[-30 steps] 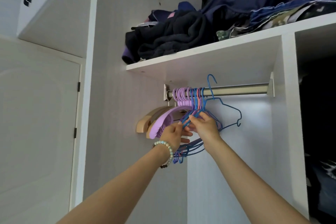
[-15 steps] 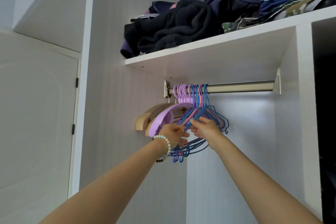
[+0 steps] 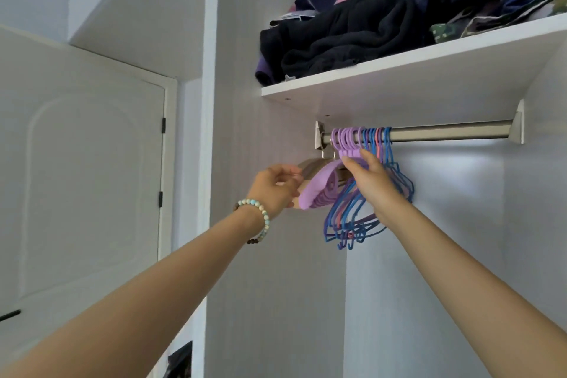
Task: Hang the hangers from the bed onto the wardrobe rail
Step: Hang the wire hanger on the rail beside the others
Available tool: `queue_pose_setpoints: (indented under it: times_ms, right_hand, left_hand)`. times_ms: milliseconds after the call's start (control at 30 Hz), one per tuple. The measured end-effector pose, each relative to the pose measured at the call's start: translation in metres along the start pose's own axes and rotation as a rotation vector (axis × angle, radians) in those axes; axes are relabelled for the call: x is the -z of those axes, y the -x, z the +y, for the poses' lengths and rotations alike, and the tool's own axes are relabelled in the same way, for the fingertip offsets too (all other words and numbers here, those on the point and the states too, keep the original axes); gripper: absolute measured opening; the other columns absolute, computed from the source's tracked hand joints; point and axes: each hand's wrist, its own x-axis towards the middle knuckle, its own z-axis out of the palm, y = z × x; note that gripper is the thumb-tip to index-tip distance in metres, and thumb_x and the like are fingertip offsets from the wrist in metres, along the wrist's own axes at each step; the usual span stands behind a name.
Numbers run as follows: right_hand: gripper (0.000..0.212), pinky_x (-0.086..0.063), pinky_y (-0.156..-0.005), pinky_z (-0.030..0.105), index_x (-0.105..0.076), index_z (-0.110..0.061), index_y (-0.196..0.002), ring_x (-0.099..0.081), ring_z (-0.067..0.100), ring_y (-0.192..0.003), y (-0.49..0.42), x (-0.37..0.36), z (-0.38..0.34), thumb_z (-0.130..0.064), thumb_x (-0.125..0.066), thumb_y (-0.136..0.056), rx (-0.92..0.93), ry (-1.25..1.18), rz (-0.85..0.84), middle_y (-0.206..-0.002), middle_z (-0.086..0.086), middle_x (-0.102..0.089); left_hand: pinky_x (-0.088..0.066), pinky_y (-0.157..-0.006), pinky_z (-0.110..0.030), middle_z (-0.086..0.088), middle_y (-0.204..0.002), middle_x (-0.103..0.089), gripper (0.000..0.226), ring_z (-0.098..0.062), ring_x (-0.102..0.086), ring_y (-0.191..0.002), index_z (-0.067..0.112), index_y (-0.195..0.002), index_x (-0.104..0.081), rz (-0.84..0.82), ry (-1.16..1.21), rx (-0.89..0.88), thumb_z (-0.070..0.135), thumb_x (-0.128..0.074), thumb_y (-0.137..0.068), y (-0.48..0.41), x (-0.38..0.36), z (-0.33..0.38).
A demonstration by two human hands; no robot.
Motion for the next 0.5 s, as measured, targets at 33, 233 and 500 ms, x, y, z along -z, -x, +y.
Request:
queue_pose_setpoints:
  times_ms: [33, 233, 500]
  right_hand:
    - [0.061, -0.036, -0.104, 0.036, -0.030, -0.025, -0.145, -0.038, 0.023, -0.133, 0.006, -0.011, -0.011, -0.041, -0.054, -0.092, 0.033, -0.008, -0.014, -0.150, 0.002, -0.033]
    - [0.057, -0.028, -0.101, 0.020, -0.033, -0.028, -0.144, -0.033, 0.010, -0.136, 0.059, -0.104, -0.069, -0.037, -0.056, -0.092, 0.208, -0.096, -0.136, -0.150, -0.001, -0.031]
    - [0.064, -0.015, -0.107, 0.017, -0.020, -0.031, -0.149, -0.009, -0.001, -0.143, 0.164, -0.276, -0.131, -0.044, -0.049, -0.093, 0.410, -0.069, -0.510, -0.156, -0.018, -0.004]
  left_hand:
    - [-0.051, -0.061, -0.023, -0.004, -0.093, -0.061, 0.012, -0.012, -0.060, -0.069, 0.014, -0.101, -0.058, 0.036, -0.015, -0.023, 0.011, -0.052, -0.092, 0.006, 0.016, 0.003]
    - [-0.055, -0.080, -0.035, 0.002, -0.102, -0.063, 0.018, -0.017, -0.065, -0.088, 0.023, -0.109, -0.057, 0.232, -0.211, -0.119, 0.023, -0.055, -0.091, 0.051, 0.145, 0.008]
    - [-0.038, -0.099, -0.027, 0.006, -0.136, -0.048, 0.052, -0.011, -0.047, -0.121, 0.023, -0.135, -0.043, 0.439, -0.641, -0.035, 0.045, -0.050, -0.088, 0.167, 0.364, 0.000]
